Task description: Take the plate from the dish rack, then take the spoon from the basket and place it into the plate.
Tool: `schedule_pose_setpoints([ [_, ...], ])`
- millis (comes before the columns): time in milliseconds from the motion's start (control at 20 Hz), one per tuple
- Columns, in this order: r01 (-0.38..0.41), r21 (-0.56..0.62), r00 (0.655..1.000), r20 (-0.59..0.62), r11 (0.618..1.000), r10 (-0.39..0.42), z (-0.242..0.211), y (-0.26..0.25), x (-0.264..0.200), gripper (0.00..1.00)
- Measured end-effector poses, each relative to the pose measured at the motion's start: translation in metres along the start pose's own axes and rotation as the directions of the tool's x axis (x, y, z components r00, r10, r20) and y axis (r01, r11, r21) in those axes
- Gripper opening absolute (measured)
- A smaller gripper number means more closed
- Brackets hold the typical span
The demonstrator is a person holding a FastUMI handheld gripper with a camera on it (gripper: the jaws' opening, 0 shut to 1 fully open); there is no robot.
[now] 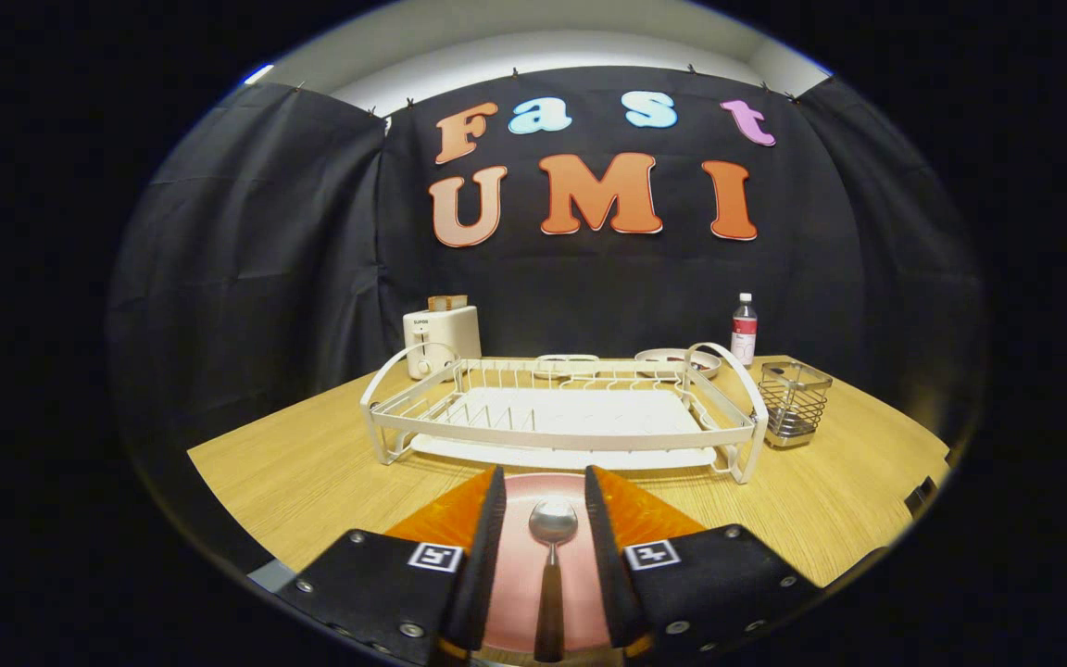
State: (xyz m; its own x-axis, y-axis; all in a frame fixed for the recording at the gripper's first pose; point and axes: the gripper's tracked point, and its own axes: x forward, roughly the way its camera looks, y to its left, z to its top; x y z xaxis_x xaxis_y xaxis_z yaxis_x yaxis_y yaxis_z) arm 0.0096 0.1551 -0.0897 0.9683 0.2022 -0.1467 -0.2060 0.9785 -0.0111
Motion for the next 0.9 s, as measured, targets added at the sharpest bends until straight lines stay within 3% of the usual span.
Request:
schedule_pose_setpoints([
  [50, 0.005, 0.009, 1.000, -0.007, 1.000, -0.005, 0.000, -0.003, -0.002, 0.60],
  [100, 0.015, 0.014, 1.000, -0.013, 1.000, -0.015, 0.000, -0.008, -0.004, 0.79],
  [200, 0.041, 0.014, 0.999, -0.011, 0.999, -0.041, 0.002, -0.019, -0.008, 0.97],
  [500, 0.090, 0.020, 0.995, 0.052, 0.996, -0.091, 0.034, -0.063, -0.017, 0.97],
  [700, 0.163, -0.008, 0.983, 0.090, 0.987, -0.162, 0.058, -0.112, -0.032, 0.97],
  [900, 0.208, 0.035, 0.967, 0.143, 0.978, -0.210, 0.085, -0.148, -0.059, 0.97],
])
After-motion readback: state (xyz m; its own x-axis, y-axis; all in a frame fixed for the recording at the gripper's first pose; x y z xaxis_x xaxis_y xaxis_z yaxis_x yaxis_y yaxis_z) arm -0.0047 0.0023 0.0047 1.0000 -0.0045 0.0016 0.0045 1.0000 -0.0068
